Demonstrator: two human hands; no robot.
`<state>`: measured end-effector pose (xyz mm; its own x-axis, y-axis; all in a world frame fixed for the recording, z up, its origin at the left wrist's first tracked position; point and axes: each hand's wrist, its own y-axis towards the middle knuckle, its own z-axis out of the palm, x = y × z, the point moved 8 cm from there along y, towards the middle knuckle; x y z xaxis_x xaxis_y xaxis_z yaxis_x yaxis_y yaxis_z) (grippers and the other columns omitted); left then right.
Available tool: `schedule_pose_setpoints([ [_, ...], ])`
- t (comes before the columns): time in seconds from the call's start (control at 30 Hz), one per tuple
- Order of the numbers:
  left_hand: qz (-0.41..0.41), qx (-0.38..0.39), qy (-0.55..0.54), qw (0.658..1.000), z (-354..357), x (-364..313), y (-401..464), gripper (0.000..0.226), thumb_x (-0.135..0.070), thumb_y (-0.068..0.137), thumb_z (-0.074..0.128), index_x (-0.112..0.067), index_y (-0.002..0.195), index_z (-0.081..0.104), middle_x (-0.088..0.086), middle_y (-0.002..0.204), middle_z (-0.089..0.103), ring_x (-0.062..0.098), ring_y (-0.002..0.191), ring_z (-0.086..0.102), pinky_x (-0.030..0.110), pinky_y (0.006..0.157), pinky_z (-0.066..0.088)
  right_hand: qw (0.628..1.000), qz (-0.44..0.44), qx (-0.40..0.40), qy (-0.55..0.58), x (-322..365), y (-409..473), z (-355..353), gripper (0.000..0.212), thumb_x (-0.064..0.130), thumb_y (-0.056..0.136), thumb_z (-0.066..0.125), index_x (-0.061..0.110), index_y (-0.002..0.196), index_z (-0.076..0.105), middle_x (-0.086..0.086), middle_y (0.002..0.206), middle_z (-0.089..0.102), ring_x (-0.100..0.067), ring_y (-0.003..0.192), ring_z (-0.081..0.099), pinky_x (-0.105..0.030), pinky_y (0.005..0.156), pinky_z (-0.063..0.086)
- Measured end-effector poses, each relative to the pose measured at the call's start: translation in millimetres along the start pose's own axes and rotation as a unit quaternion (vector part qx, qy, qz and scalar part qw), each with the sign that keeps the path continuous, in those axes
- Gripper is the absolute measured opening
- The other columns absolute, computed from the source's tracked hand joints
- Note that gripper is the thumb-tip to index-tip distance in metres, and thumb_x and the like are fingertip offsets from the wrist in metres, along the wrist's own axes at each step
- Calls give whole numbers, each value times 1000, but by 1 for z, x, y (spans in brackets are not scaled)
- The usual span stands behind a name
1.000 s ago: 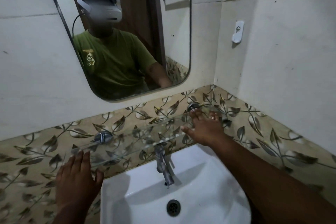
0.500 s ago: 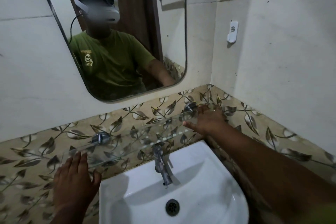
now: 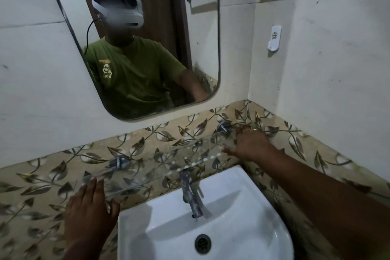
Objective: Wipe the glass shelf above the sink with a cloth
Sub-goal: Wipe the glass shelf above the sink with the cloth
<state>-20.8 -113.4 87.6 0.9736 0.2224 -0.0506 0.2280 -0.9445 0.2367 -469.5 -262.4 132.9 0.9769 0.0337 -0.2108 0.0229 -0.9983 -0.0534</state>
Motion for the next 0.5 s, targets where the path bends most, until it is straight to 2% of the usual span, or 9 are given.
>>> schedule_pose_setpoints([
  [0.13,5,5,11,1000,2,2,1,83,-50,69,42,2,132,58,27,138,58,47,125,55,58,104,38,999,-8,-8,39,-1,12,-9,119,97,78,21,12,160,28,-14,168,23,-34,148,33,-46,115,34],
  [0.23,7,4,13,1000,3,3,2,83,-49,70,42,3,132,58,27,138,58,47,125,55,58,104,38,998,-12,-30,45,-7,0,-1,122,100,72,22,12,155,40,-17,160,37,-35,139,46,-46,106,43],
  [0.33,9,-2,13,1000,4,2,3,82,-49,71,42,4,132,58,28,138,57,48,125,55,59,104,39,995,-37,-72,61,-18,-9,2,132,106,61,7,15,145,52,-15,150,50,-33,125,57,-44,95,51],
  [0.4,8,-1,13,1000,4,3,4,82,-48,71,42,3,132,58,27,138,58,48,125,55,59,104,39,993,-43,-65,89,-21,-5,-2,136,104,56,-3,16,141,55,-15,148,52,-31,124,57,-44,95,50],
  [0.43,6,-5,14,1000,4,4,4,81,-48,71,41,3,132,58,27,138,58,47,125,55,59,103,39,993,-41,-52,97,-18,-2,-4,132,101,61,-1,15,145,53,-16,151,49,-32,129,54,-44,98,48],
  [0.5,6,-10,13,1000,3,4,3,80,-47,72,42,3,132,58,27,138,58,47,125,55,59,103,39,995,-40,-45,85,-9,5,-7,107,90,84,14,12,149,49,-18,154,46,-33,134,51,-44,102,45],
])
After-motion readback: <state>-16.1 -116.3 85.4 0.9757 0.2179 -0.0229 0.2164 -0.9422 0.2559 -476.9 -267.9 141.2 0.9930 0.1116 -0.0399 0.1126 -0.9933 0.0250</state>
